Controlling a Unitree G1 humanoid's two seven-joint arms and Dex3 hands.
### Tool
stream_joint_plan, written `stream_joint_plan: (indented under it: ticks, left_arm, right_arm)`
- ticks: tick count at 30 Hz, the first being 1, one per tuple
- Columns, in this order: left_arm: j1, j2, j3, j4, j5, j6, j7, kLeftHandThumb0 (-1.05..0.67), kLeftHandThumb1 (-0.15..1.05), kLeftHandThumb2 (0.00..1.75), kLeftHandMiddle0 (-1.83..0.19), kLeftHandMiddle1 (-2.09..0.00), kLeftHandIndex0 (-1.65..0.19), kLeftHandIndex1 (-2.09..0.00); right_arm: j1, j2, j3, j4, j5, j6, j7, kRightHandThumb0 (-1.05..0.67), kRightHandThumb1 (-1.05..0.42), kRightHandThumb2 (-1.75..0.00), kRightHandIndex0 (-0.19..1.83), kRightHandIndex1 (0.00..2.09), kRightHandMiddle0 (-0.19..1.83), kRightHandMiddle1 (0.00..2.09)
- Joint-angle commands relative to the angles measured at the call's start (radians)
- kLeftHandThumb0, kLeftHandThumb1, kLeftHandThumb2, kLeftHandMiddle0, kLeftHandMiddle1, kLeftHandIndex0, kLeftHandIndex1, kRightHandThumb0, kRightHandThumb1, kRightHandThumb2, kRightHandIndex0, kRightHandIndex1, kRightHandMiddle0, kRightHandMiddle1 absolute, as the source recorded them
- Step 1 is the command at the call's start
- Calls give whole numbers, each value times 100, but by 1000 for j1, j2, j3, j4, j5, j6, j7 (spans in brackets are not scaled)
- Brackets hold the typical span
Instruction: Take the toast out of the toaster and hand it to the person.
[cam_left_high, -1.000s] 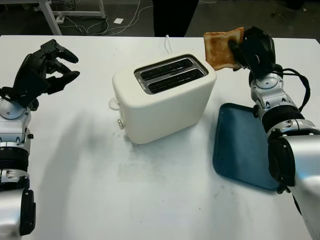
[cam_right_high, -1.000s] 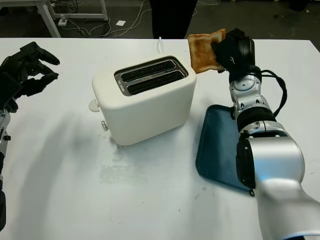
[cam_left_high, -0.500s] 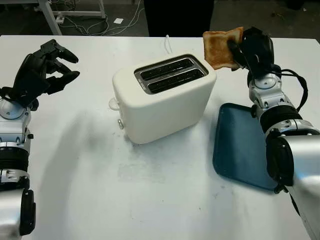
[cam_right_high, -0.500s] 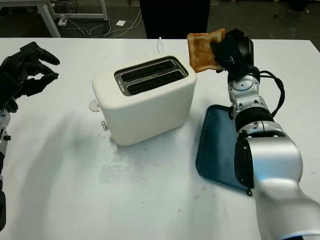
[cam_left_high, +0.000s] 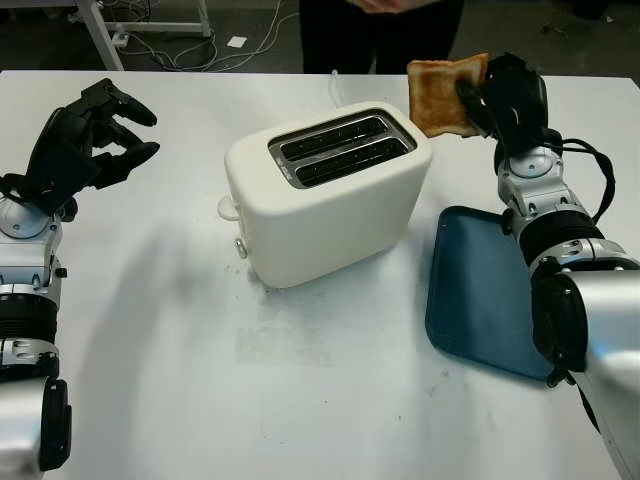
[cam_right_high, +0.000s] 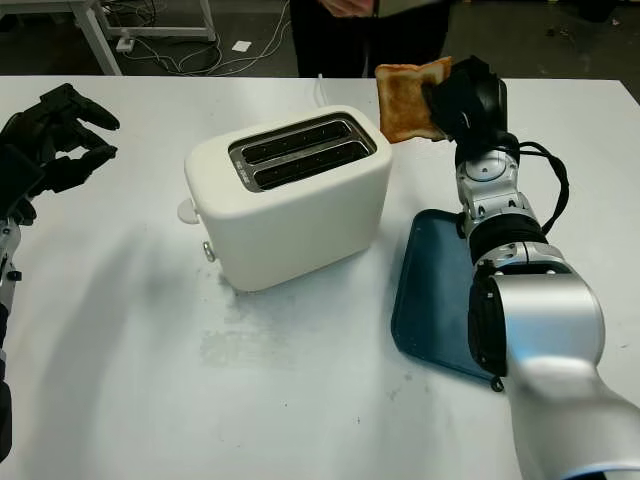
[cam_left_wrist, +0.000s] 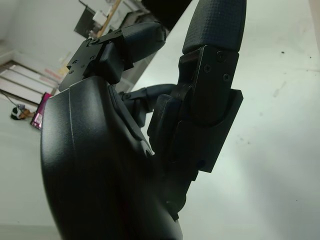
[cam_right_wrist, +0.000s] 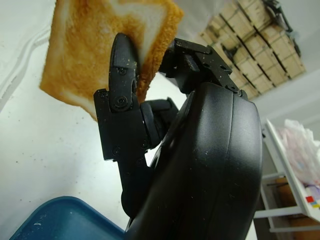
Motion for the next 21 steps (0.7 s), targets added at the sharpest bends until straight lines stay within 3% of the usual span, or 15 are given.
stream_joint_plan:
  ticks: [1,4,7,21]
  left_arm:
    - [-12,3,0,-12,-5,7,-1,-105,92,11,-33,-151,-30,-145]
    - [-12,2,0,-15,-6,11,-3,-105,92,11,-33,-152,-30,-145]
    - [-11,3,1,-11,-7,7,-5,-105,92,11,-33,-152,-29,-144]
    - [-11,2,1,-3,-2,-6,4,-105,92,12,-34,-152,-29,-145]
  right_arm:
    - [-18,8,-5,-3,8,-1,-3,-9,-92,-31,52,173,44,157]
    - [-17,8,-4,-4,7,-7,-2,-10,-92,-31,61,174,41,172]
    - [-14,8,-2,-4,4,-10,-2,-11,-92,-31,70,175,42,173]
    - [-15,9,11,-4,-5,-5,-13,-10,-92,-31,70,175,43,164]
